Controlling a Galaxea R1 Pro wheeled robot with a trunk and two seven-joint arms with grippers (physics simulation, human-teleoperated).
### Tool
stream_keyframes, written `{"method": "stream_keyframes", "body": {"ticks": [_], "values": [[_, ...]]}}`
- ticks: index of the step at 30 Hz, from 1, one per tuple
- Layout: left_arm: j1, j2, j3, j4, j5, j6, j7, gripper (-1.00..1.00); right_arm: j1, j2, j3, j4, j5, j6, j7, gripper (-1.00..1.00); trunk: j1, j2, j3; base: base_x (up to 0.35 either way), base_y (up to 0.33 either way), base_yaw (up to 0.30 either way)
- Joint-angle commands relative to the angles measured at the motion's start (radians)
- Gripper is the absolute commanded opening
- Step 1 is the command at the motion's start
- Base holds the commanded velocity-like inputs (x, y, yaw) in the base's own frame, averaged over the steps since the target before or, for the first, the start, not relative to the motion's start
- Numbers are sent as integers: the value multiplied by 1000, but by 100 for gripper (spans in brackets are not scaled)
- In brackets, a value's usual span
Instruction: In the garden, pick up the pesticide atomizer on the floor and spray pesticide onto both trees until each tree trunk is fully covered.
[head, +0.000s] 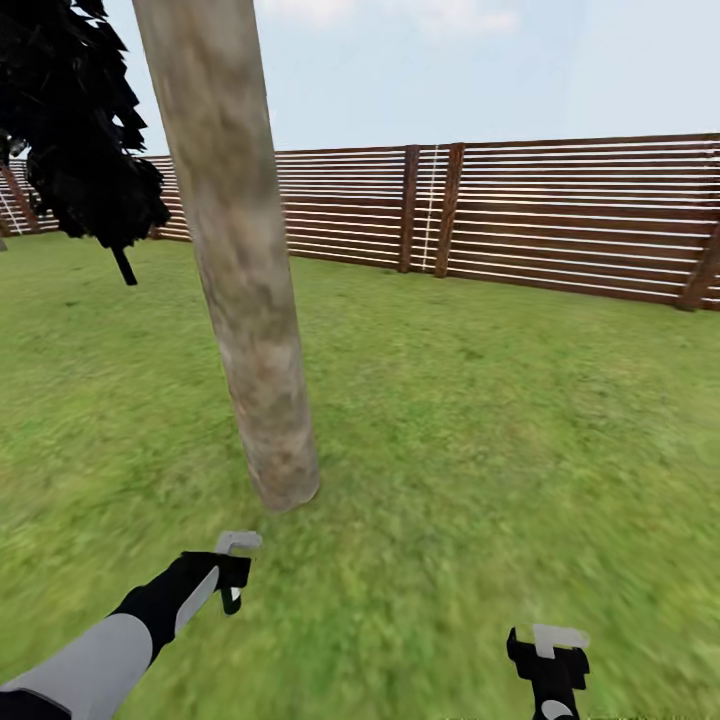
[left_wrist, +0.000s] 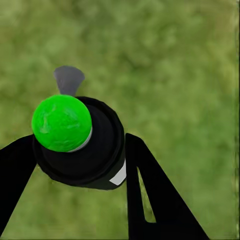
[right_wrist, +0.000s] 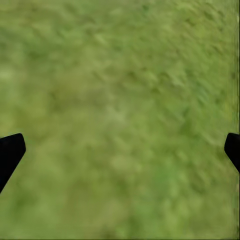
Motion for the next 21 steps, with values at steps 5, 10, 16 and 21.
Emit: {"method": "stream_keyframes", "body": {"ticks": [5, 10, 16, 21], "values": [[0, 10, -4, -43, 5, 5, 3, -100, -1, 1, 2, 2, 7, 0, -5, 100, 0, 0, -1, -169, -51, -223], [-4, 5, -4, -76, 6, 6, 1, -100, -1, 3, 3, 2, 6, 0, -5, 100, 0, 0, -1, -111, -2, -87], [-60, 9, 1, -131, 8, 114, -5, -100, -1, 3, 3, 3, 8, 0, -3, 100, 0, 0, -1, -4, 0, -3], [-61, 99, 97, -134, 2, 168, -9, -100, -1, 3, 3, 2, 8, 0, -2, 100, 0, 0, -1, -40, 0, 0]]}}
